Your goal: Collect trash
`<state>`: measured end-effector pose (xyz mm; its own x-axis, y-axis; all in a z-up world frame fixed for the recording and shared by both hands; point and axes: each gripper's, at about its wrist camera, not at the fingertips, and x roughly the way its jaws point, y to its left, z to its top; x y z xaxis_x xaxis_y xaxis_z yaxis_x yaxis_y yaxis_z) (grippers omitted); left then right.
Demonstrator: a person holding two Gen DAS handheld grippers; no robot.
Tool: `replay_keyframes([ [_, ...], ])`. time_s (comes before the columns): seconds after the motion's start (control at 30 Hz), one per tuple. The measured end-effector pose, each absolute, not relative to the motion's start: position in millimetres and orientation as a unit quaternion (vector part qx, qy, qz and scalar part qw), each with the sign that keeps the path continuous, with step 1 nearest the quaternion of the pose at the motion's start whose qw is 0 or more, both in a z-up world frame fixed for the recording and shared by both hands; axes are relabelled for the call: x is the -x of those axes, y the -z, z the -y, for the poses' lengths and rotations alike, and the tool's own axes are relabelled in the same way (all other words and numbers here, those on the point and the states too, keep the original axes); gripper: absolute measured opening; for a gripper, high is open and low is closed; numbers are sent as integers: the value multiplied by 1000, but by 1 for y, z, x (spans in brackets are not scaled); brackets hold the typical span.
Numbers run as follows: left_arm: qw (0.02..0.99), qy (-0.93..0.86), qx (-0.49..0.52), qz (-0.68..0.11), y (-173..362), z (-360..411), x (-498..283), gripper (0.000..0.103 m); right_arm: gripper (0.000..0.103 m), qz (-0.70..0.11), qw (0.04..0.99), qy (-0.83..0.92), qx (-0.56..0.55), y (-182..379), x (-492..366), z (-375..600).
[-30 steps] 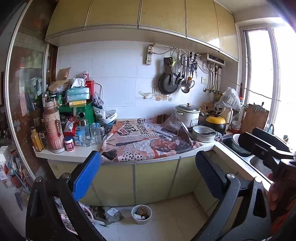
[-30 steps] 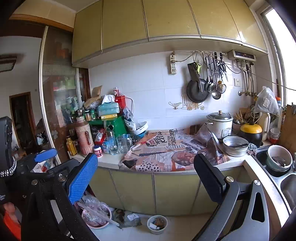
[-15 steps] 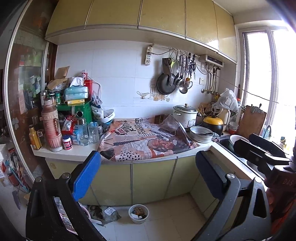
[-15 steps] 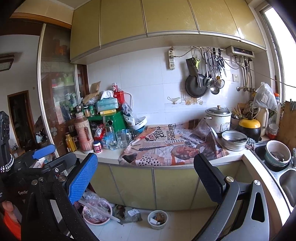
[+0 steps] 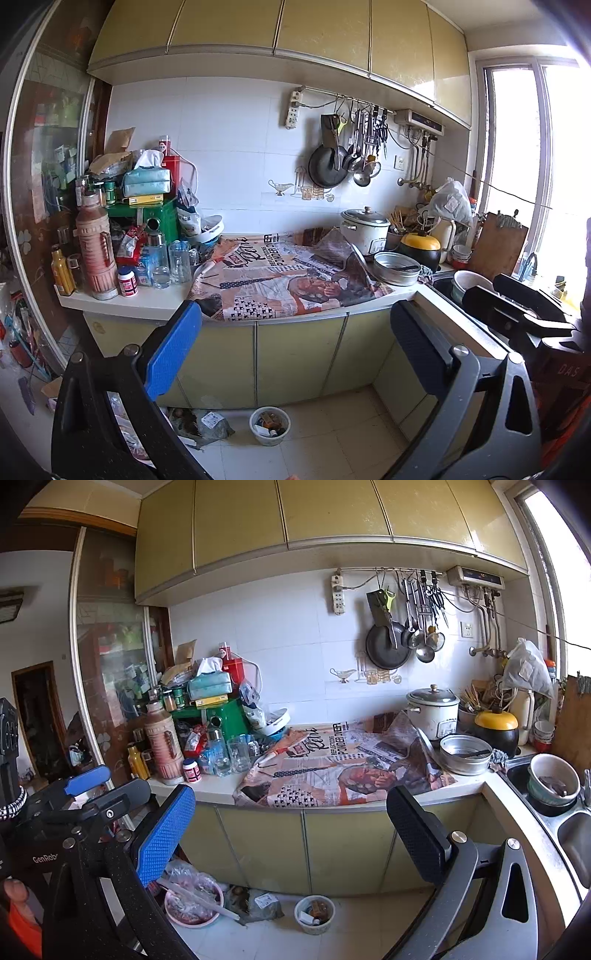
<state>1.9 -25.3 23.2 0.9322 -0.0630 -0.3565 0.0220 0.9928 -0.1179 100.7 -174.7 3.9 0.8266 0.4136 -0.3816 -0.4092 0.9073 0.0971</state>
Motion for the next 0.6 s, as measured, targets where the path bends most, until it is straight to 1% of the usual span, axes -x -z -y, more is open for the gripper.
replay_keyframes([
  [0.6, 980, 30, 65, -188, -21, 25, -3, 103, 103, -212, 954, -212, -9, -3, -103, 175],
])
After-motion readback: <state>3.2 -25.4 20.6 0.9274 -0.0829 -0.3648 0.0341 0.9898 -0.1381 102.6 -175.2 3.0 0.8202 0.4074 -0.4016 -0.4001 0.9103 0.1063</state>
